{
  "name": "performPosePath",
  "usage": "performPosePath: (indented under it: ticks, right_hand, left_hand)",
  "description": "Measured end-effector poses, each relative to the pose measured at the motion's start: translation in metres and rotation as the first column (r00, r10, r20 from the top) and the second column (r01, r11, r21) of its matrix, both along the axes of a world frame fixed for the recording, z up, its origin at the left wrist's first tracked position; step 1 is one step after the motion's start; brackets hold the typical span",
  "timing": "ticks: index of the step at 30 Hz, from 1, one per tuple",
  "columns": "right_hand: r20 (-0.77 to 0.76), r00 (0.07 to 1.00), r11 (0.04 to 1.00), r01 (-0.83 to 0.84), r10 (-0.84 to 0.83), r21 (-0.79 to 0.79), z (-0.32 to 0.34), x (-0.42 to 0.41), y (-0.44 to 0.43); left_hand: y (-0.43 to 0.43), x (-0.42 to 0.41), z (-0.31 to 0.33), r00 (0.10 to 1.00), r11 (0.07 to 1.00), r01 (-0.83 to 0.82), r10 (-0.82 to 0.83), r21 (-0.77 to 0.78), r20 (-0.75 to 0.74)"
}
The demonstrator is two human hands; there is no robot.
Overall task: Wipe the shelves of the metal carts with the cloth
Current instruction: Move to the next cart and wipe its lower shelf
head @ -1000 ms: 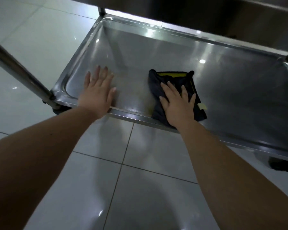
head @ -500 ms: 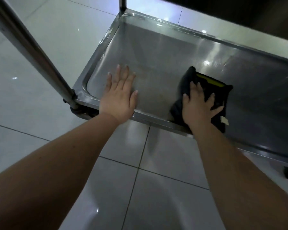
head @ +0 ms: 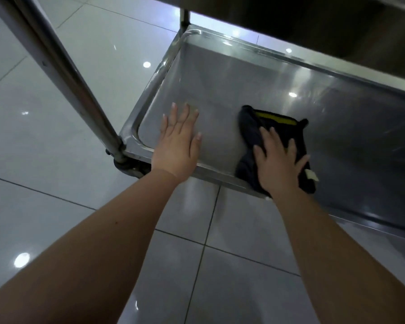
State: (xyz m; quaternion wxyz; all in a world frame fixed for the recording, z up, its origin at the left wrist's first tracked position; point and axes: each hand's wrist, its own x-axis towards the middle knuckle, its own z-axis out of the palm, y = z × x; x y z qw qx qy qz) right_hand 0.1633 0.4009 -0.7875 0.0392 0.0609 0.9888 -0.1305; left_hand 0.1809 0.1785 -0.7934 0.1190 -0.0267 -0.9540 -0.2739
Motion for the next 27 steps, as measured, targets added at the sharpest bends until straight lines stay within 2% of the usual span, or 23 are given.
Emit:
performPosePath:
  ticks: [2, 4, 6, 8, 10, 16, 19, 23, 25, 27]
  right_hand:
    - [-0.006, 0.983, 0.983, 0.184, -0.185, -0.026, 0.003, 0.002, 0.049]
    - [0.021, 0.953, 0.952, 0.301, -0.301, -0.053, 0.007, 0.003, 0.084]
    - [0.037, 0.951, 0.951, 0.309, -0.308, -0.032, 0.008, 0.004, 0.096]
    - [0.021, 0.954, 0.954, 0.3, -0.3, -0.022, 0.006, 0.002, 0.094]
    - [0.01, 0.949, 0.949, 0.316, -0.316, -0.017, 0.004, -0.002, 0.087]
    - [0.008, 0.942, 0.942, 0.336, -0.336, -0.02, 0.004, -0.035, 0.045]
    - [0.072, 0.975, 0.977, 0.207, -0.21, 0.043, 0.005, -0.066, -0.005]
    - [0.087, 0.99, 0.993, -0.114, 0.112, 0.015, 0.005, -0.097, -0.113]
    - [0.061, 0.942, 0.944, -0.33, 0.329, 0.005, 0.005, -0.096, -0.17]
    - [0.07, 0.854, 0.854, -0.519, 0.515, 0.044, 0.008, -0.089, -0.209]
  left_hand:
    - [-0.003, 0.0, 0.0, 0.998, 0.998, 0.049, -0.05, 0.039, 0.049]
    - [-0.011, -0.007, 0.005, 0.989, 0.992, 0.06, -0.074, 0.113, 0.124]
    - [-0.035, -0.014, 0.011, 0.993, 0.998, 0.019, -0.027, 0.065, 0.112]
    - [-0.063, -0.016, 0.012, 0.997, 0.994, -0.024, 0.031, -0.104, 0.065]
    - [-0.077, -0.013, 0.007, 0.998, 0.969, 0.015, 0.001, -0.245, 0.067]
    - [-0.071, -0.008, -0.003, 0.998, 0.976, 0.029, -0.039, -0.215, -0.041]
    - [-0.071, -0.007, -0.005, 0.998, 0.982, 0.013, -0.024, -0.189, -0.057]
    - [-0.071, -0.003, -0.005, 0.996, 0.989, -0.024, 0.012, -0.145, -0.086]
    - [-0.072, -0.003, -0.004, 0.995, 0.993, -0.021, 0.009, -0.117, -0.101]
    - [-0.074, -0.005, -0.003, 0.993, 0.997, -0.013, 0.003, -0.079, -0.116]
